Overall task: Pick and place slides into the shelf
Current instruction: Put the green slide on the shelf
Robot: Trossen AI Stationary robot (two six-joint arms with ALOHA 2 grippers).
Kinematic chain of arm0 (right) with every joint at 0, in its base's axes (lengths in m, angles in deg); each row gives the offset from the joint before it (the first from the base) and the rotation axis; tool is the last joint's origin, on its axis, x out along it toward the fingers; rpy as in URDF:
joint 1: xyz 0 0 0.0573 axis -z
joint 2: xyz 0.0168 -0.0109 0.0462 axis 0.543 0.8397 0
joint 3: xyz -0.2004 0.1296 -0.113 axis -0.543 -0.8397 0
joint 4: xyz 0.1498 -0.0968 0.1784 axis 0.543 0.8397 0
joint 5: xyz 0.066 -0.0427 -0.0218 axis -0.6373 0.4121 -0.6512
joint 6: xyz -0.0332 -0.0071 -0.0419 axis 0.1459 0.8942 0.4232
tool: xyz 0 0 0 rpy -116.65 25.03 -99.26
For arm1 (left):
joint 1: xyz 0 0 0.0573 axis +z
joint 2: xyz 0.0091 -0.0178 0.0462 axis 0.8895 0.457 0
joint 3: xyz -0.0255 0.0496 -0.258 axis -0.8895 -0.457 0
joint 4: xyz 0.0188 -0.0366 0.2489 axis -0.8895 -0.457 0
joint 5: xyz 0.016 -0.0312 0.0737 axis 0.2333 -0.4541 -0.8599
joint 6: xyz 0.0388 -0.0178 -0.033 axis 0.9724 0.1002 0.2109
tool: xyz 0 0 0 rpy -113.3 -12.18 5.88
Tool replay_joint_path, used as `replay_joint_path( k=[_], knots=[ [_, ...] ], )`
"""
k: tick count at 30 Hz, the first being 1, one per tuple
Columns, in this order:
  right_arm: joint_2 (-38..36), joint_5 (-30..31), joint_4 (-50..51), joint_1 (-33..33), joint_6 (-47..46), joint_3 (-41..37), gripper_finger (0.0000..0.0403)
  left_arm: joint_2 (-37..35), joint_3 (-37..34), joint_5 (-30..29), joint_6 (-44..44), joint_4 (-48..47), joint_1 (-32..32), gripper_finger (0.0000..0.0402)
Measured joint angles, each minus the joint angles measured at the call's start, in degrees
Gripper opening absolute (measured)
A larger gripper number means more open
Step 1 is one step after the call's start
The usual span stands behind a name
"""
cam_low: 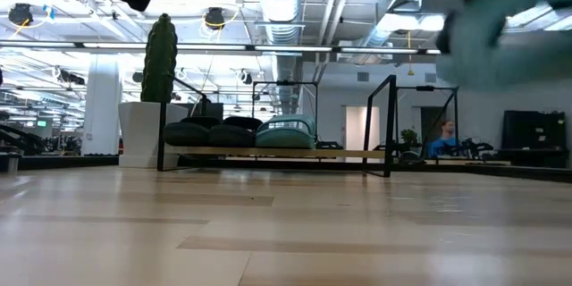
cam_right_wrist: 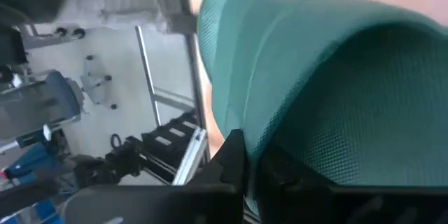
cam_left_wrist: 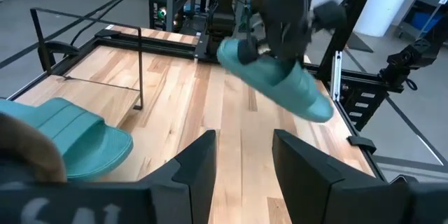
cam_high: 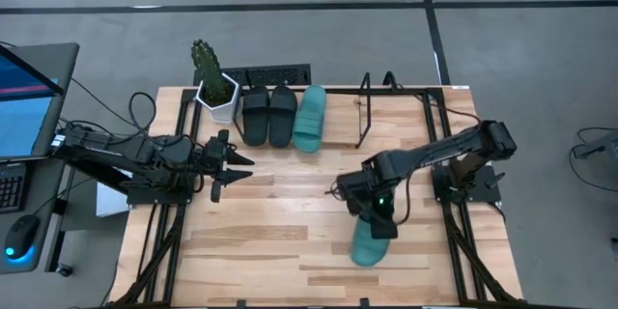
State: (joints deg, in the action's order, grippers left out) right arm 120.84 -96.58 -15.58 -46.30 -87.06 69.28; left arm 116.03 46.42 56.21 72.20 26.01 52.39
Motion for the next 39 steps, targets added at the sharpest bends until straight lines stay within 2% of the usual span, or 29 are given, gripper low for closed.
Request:
replay_joint_path(
  k=[6, 10, 12, 17, 25, 39],
  knots=[
    [0.37, 3.04, 12.30, 4.13, 5.37, 13.14, 0.0001, 0.00, 0.00, 0.00, -0.01, 0.11, 0.00, 0.0128],
    [3.34, 8.88, 24.38, 8.01, 11.68, 23.80, 0.0001, 0.01, 0.00, 0.00, -0.03, 0.17, 0.00, 0.0128],
    [4.96, 11.49, 25.05, 10.19, 14.01, 28.27, 0.0001, 0.02, 0.00, 0.00, -0.05, 0.24, 0.00, 0.0128],
    [7.62, 10.75, 24.60, 16.52, 19.81, 36.44, 0.0000, 0.02, 0.00, 0.00, -0.33, 0.59, 0.00, 0.0128],
    [10.34, 13.99, 25.08, 25.66, 27.27, 38.97, 0.0000, 0.02, 0.02, 0.02, -0.55, 0.51, 0.00, 0.0128],
    [16.43, 18.71, 24.96, 34.25, 39.00, 38.96, 0.0000, 0.02, 0.02, 0.00, -0.55, 0.42, 0.00, 0.0128]
  ],
)
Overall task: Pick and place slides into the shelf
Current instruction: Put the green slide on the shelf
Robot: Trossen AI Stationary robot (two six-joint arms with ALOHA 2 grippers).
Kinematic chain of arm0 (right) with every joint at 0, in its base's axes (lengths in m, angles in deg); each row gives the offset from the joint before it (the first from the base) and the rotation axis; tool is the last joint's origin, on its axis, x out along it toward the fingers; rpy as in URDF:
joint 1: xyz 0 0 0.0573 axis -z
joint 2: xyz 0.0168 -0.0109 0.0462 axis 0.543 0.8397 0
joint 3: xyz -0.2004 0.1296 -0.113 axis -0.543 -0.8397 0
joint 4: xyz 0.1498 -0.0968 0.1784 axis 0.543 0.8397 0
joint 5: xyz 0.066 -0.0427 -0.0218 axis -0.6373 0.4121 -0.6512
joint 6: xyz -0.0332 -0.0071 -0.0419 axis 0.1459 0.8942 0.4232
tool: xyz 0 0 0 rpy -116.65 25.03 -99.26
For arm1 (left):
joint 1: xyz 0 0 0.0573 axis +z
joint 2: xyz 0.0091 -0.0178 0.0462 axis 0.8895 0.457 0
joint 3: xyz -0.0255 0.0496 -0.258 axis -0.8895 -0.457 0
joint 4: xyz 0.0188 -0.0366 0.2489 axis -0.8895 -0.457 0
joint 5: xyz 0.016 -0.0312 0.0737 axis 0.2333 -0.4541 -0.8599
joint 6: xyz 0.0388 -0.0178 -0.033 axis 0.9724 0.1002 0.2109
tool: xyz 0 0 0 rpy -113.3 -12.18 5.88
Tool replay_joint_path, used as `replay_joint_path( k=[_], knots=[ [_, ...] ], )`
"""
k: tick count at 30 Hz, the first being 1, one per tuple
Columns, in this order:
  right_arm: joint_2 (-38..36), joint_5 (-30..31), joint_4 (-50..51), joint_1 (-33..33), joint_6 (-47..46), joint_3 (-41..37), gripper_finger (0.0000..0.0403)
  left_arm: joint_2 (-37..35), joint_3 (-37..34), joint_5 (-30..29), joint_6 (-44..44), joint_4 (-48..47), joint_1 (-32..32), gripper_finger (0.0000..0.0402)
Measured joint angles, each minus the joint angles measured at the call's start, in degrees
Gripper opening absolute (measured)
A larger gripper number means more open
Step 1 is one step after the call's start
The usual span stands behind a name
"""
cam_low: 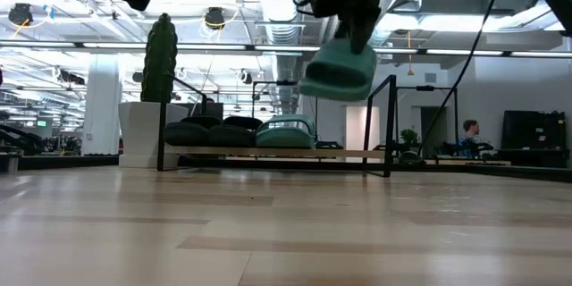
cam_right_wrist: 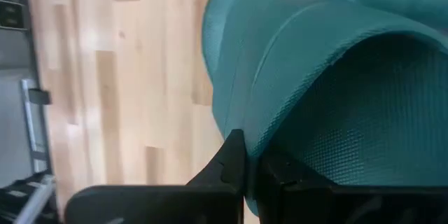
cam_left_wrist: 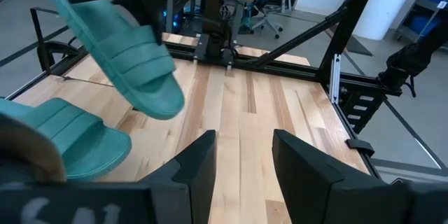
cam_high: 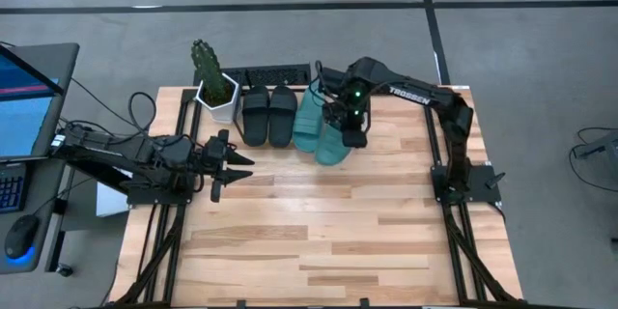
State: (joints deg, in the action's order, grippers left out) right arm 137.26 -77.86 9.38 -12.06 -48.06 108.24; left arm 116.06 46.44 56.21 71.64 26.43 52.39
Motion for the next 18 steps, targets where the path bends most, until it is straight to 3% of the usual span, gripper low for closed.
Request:
replay_joint_path(
  k=[18],
  knots=[
    [-0.03, 4.68, 0.03, 6.65, 8.58, 0.00, 0.0000, 0.00, -0.02, 0.00, -4.13, 0.06, -0.02, 0.0128]
  ],
)
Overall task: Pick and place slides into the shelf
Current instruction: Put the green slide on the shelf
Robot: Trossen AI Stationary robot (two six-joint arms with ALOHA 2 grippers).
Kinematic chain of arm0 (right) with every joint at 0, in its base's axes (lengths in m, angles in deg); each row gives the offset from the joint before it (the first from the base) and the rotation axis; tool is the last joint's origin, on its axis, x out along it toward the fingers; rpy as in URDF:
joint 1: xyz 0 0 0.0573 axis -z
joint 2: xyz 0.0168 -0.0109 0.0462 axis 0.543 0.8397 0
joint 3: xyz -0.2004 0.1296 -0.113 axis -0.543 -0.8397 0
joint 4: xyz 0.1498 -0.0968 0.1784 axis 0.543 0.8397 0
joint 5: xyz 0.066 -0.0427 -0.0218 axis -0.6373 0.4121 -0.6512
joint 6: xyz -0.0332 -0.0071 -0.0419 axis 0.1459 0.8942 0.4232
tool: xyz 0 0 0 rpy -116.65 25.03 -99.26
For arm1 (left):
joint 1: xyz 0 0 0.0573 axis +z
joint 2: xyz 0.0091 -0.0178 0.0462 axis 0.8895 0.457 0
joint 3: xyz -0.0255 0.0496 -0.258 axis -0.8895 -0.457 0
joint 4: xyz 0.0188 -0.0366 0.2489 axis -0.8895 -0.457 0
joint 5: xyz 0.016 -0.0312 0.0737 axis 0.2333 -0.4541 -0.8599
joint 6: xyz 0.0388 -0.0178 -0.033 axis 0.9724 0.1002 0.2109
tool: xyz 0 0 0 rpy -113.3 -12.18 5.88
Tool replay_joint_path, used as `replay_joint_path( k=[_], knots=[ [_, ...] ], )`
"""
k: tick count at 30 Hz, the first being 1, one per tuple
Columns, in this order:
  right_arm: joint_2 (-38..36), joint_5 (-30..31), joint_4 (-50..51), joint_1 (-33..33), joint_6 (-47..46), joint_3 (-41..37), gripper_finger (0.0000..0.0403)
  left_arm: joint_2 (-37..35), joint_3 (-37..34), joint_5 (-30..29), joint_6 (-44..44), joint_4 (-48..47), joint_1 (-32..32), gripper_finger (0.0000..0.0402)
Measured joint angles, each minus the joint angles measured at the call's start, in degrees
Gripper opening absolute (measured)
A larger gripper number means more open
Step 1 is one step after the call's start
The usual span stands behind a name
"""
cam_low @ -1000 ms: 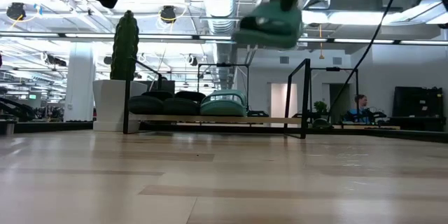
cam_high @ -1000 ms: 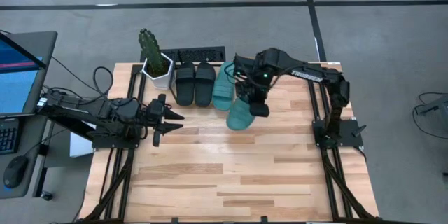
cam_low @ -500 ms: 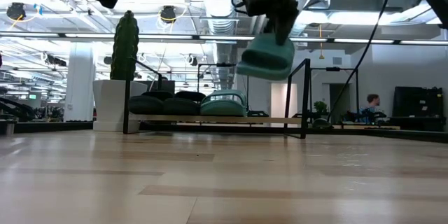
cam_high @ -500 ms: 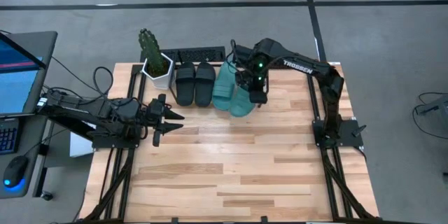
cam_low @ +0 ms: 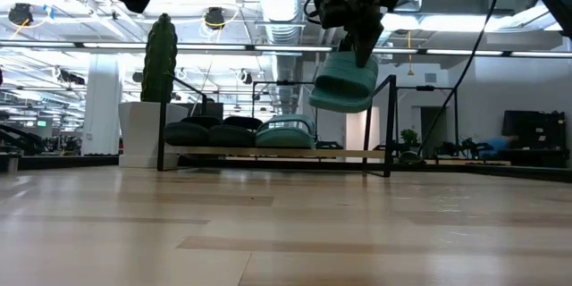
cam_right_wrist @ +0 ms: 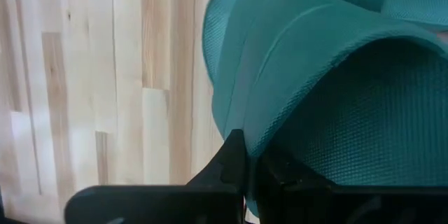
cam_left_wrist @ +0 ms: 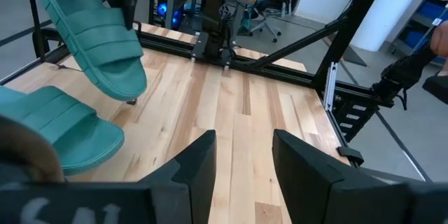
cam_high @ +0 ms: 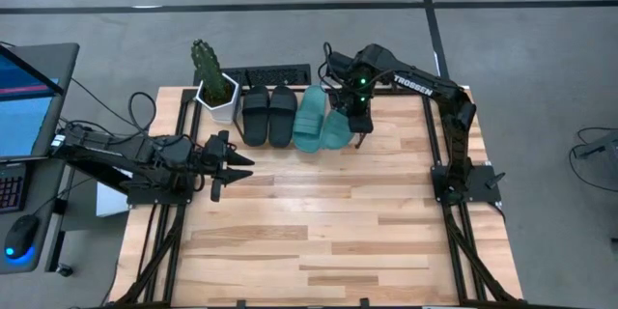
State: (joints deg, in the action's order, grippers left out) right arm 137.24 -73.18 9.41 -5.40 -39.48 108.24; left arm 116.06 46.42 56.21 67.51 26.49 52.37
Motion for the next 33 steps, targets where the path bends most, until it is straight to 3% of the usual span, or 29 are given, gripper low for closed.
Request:
replay_joint_path(
  k=[13, 18, 23, 33],
  knots=[
    [-0.02, -1.82, -0.08, -0.07, 3.42, -0.16, 0.0000, 0.00, 0.02, -0.43, -2.43, 0.07, 0.02, 0.0128],
    [-0.07, -2.69, -0.07, -0.07, 1.99, -4.05, 0.0000, 0.00, 0.02, -0.46, -2.93, 0.07, 0.02, 0.0128],
    [-0.04, -0.30, -0.05, -0.55, 0.03, -7.69, 0.0000, 0.00, 0.01, -0.46, -2.95, 0.07, 0.02, 0.0128],
    [-0.04, 2.30, -0.06, -1.51, 0.79, -7.91, 0.0000, 0.00, 0.02, -1.79, -2.93, 0.04, 0.02, 0.0128]
  ],
)
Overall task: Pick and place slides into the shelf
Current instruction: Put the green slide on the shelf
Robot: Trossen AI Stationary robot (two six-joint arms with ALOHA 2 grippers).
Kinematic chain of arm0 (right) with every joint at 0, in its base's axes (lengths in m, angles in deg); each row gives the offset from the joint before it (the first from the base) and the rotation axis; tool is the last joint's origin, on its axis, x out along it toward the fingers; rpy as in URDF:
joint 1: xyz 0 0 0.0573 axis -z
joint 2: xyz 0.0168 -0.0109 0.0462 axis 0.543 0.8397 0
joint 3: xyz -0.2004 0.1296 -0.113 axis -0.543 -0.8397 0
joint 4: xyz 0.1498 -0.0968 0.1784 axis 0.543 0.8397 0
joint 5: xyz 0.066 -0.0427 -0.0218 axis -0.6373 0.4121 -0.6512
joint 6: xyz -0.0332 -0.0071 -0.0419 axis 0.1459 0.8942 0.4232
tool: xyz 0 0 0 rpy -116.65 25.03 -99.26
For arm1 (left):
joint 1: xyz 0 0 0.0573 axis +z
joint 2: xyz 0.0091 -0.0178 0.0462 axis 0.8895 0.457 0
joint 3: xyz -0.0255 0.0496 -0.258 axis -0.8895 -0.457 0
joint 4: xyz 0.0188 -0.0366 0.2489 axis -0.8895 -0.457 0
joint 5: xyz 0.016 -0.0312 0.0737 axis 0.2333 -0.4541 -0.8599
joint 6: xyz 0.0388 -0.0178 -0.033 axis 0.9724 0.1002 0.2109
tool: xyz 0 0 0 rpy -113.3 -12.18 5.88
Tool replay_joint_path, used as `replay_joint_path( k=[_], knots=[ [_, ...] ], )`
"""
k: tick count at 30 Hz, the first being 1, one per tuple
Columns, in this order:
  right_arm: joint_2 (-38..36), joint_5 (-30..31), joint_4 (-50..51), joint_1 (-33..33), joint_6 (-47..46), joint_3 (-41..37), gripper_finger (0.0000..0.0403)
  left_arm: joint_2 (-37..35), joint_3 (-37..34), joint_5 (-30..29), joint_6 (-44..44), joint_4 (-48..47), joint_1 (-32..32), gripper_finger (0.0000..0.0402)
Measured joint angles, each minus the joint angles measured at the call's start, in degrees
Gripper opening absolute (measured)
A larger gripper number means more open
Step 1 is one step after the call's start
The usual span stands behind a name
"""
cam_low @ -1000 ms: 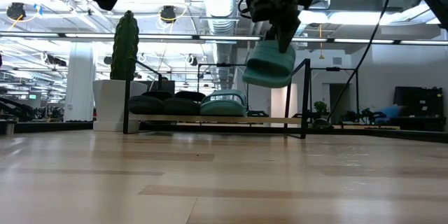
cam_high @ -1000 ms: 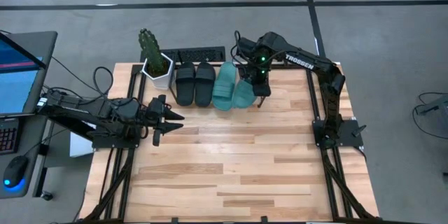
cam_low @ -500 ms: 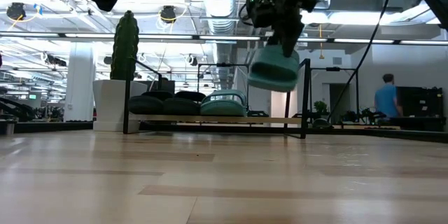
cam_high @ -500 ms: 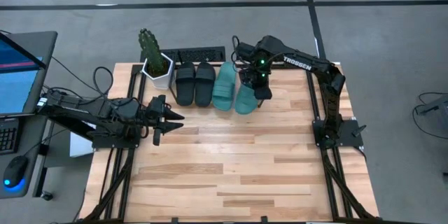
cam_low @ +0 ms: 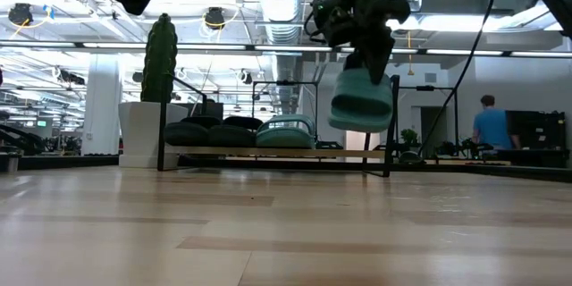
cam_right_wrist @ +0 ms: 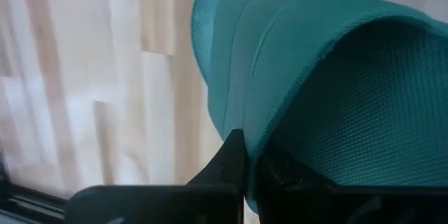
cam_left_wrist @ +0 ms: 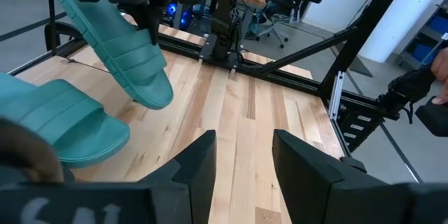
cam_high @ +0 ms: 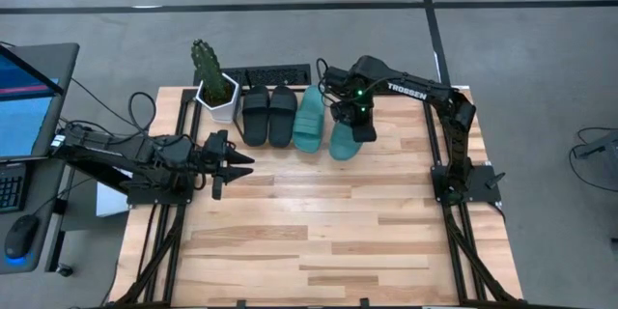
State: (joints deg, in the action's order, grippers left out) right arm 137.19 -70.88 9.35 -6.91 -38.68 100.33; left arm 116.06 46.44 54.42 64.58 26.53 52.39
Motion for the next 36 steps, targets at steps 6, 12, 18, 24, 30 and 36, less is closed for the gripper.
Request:
replay_joint_path(
  k=[6, 12, 18, 24, 30, 36],
  knots=[
    [0.00, 2.66, -2.38, 0.44, 1.06, 0.00, 0.0000, 0.00, 0.00, 0.00, 0.00, 0.00, 0.00, 0.0128],
    [0.00, 3.68, -4.12, 1.26, 2.56, 0.00, 0.0000, 0.00, 0.00, 0.00, -0.39, 0.00, 0.00, 0.0128],
    [0.00, 4.15, -3.60, 1.62, 3.82, 0.00, 0.0000, 0.00, 0.00, 0.02, -0.42, 0.00, 0.00, 0.0128],
    [0.00, 4.40, -3.94, 1.55, 5.14, 0.00, 0.0000, 0.00, 0.00, 0.02, -0.44, 0.00, 0.00, 0.0128],
    [0.00, 4.42, -4.96, 1.55, 5.16, 0.00, 0.0000, 0.00, 0.00, 0.02, -0.44, 0.00, 0.00, 0.0128],
    [0.00, 4.40, -4.95, 1.55, 5.59, -0.02, 0.0000, 0.00, 0.00, 0.02, -0.44, 0.00, 0.00, 0.0128]
  ],
)
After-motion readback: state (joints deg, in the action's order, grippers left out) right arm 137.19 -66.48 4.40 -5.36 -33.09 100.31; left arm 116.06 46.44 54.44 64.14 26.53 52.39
